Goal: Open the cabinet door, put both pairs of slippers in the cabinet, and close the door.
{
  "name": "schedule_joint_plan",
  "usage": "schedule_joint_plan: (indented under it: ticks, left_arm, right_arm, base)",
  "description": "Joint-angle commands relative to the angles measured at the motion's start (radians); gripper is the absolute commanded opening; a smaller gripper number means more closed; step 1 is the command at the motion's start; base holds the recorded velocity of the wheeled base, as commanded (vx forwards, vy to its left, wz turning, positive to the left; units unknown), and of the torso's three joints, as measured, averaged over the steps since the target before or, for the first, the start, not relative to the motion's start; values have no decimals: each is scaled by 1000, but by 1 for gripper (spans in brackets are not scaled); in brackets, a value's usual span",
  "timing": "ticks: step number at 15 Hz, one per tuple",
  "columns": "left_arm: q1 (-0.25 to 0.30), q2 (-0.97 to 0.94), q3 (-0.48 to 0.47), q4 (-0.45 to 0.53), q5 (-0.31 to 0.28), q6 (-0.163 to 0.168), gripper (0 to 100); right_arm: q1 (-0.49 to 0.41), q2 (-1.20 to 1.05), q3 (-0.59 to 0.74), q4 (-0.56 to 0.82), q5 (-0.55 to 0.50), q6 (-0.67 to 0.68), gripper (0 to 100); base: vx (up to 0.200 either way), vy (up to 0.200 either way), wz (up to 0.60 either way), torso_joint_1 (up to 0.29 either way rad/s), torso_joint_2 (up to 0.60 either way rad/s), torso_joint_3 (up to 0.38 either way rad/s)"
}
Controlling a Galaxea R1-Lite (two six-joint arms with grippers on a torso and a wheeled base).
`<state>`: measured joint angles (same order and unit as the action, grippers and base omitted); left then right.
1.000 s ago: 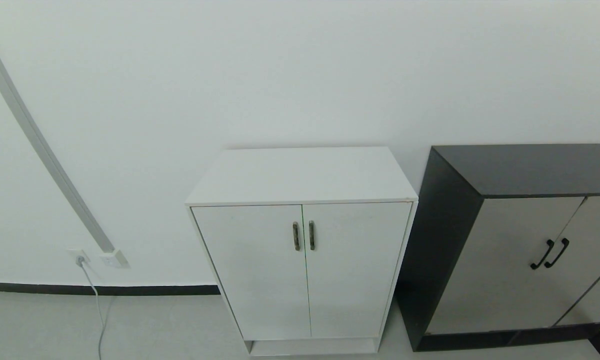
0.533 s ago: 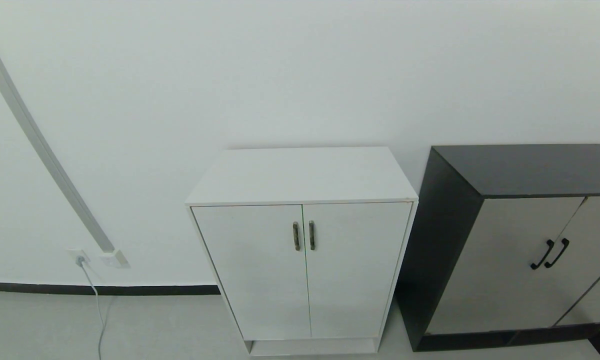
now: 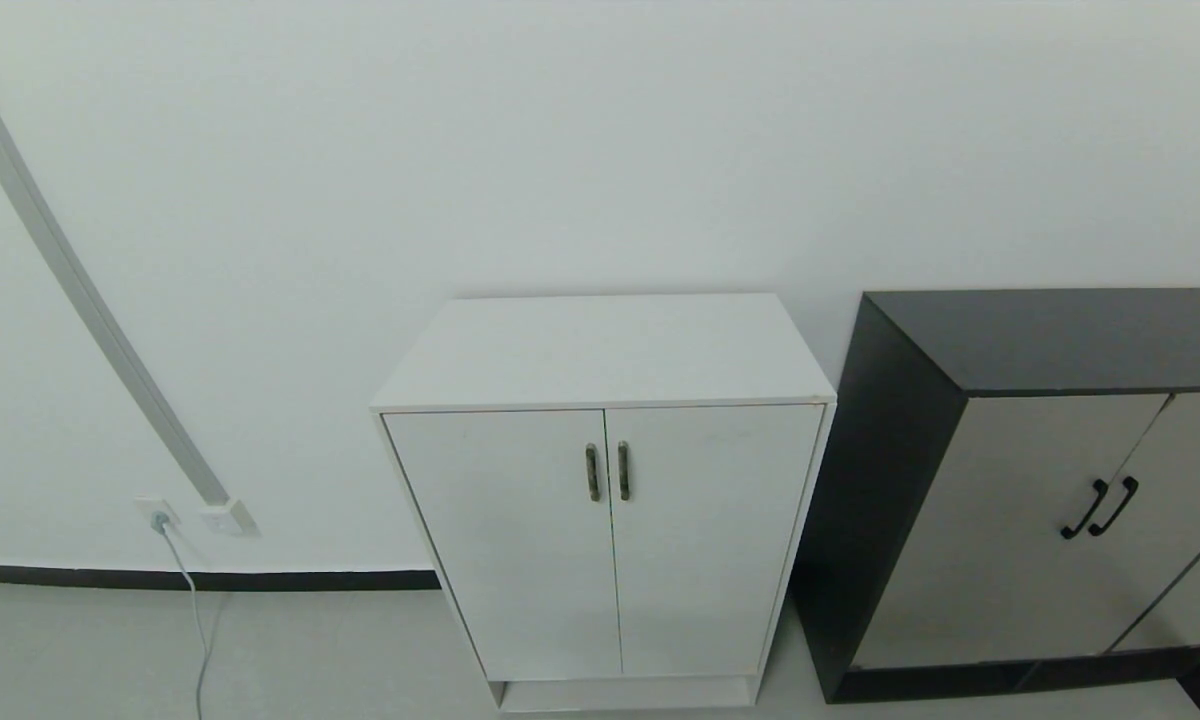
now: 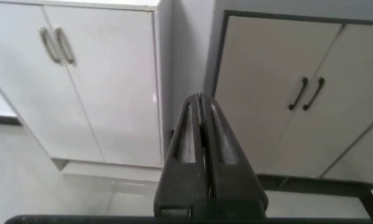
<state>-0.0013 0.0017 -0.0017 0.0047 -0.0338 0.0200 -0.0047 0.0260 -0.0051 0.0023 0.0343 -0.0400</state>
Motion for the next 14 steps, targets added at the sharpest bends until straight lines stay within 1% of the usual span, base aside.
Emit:
schedule_joint_plan:
  ticks: [1,4,6,7,9,14]
  left_arm:
    - [0,0,0,0,0,0,0]
    - [0,0,0,0,0,0,0]
    - [0,0,0,0,0,0,0]
    - [1,0,0,0,0,0,0]
    - [1,0,0,0,0,0,0]
    - [1,0,0,0,0,0,0]
  right_arm:
    - [-3,-8,1,1,-16,11,0]
    - [0,-23,1,1,-5,-9,0]
    - [5,-23,4,4,58,-18,0]
    - [5,-23,4,4,58,-15,0]
    - [5,-23,5,2,46,38,0]
    - [5,-23,5,2,42,34,0]
  base:
    - [0,0,0,0,0,0]
    - [0,0,0,0,0,0]
    - [0,0,0,0,0,0]
    - [0,0,0,0,0,0]
    - [0,0,0,0,0,0]
    - [0,0,0,0,0,0]
